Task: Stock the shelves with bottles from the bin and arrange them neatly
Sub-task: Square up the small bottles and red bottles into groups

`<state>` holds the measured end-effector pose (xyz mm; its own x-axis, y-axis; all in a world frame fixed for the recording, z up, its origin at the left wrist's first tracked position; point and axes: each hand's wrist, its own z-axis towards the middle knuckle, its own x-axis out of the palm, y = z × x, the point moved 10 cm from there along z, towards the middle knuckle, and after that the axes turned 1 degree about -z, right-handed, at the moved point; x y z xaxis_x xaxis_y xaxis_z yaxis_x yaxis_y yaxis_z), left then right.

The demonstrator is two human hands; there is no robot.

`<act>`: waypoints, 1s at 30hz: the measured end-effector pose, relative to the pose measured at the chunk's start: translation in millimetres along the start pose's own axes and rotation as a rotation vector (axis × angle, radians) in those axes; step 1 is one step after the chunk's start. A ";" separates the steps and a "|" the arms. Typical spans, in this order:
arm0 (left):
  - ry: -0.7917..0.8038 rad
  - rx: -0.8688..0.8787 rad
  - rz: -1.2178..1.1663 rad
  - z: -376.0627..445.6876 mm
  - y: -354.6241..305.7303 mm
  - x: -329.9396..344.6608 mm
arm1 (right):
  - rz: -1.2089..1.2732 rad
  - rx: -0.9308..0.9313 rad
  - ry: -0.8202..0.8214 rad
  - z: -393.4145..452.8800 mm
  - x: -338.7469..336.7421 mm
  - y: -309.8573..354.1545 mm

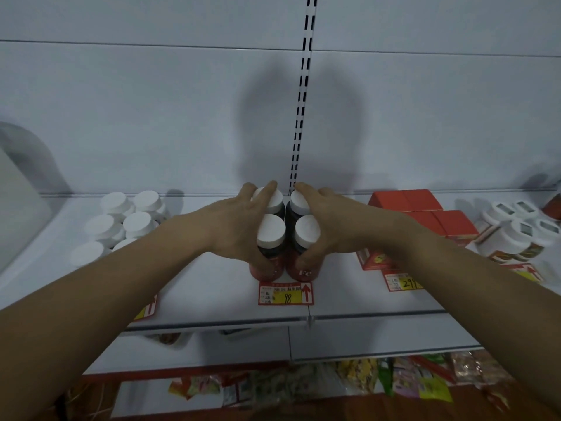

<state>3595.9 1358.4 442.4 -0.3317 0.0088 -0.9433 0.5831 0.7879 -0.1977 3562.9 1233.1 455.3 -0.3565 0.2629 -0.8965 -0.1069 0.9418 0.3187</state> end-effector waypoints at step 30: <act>-0.161 -0.437 0.039 -208.2 175.7 -40.0 | -0.127 -0.446 -0.039 27.3 7.4 186.2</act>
<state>3557.3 1624.7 500.9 -0.1760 -0.0248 -0.9841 0.2147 0.9747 -0.0629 3565.7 1416.1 499.6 -0.2807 0.1673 -0.9451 -0.5389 0.7873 0.2994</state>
